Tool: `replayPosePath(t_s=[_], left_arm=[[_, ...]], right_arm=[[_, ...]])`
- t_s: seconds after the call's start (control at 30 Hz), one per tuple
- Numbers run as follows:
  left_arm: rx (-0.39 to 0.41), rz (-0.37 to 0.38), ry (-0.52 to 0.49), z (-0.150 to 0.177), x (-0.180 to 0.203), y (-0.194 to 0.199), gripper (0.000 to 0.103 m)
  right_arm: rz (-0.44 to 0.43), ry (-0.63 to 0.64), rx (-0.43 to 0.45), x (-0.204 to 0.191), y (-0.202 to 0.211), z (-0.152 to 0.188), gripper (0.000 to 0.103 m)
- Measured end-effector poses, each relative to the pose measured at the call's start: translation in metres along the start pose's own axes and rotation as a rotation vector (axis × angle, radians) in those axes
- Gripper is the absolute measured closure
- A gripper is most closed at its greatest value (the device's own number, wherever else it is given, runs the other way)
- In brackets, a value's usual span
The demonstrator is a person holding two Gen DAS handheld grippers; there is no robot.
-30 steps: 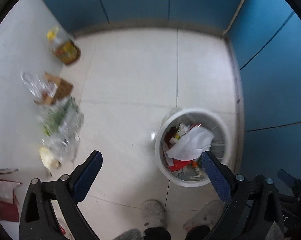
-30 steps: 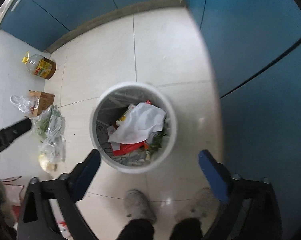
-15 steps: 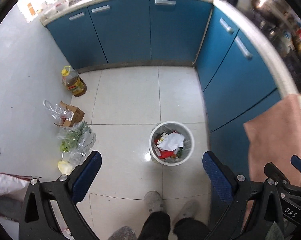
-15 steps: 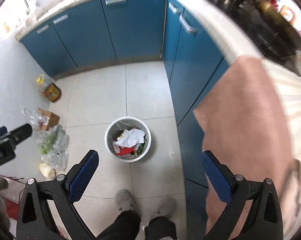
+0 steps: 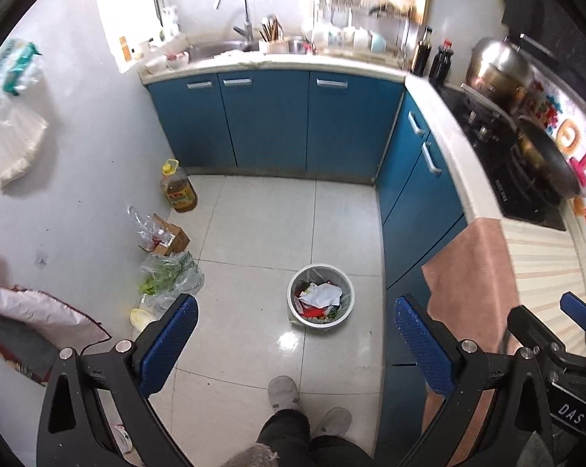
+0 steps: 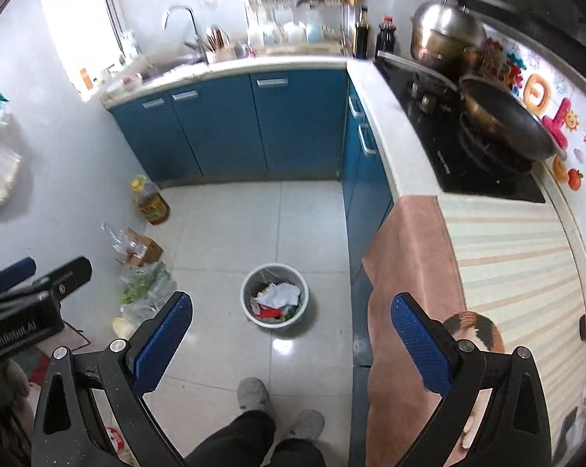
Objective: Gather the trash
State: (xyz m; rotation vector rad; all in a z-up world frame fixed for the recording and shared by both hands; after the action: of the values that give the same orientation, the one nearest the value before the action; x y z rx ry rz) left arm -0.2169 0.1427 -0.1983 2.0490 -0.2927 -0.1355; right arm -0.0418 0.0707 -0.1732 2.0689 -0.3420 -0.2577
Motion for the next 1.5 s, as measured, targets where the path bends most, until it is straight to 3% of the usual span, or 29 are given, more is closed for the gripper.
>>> replayPosePath(t_s=[0.23, 0.43, 0.63, 1.5], left_arm=[[0.028, 0.016, 0.005, 0.015, 0.007, 0.053, 0.000], [-0.057, 0.150, 0.008, 0.017, 0.002, 0.077, 0.000], [-0.061, 0.186, -0.004, 0.021, 0.001, 0.099, 0.000], [-0.059, 0.304, -0.016, 0.030, -0.005, 0.115, 0.000]], right_arm=[[-0.049, 0.004, 0.031, 0.006, 0.057, 0.016, 0.000], [-0.127, -0.049, 0.000, 0.014, 0.089, 0.019, 0.000], [-0.162, -0.053, -0.001, 0.009, 0.114, 0.021, 0.000], [-0.203, -0.066, -0.041, 0.013, 0.135, 0.038, 0.000]])
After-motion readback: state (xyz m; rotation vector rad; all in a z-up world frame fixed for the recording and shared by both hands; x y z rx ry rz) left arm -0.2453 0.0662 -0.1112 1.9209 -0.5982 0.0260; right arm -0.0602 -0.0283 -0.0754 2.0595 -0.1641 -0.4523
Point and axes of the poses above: each gripper's, at about its wrist camera, not at the fingertips, and y roughly against the way its jaws point, x to its right, z to its underside, the point moved 3 cm from there along -y, roughly the way its jaws point, and after that the axes turned 4 degrees about -x, right-handed, at the moved point
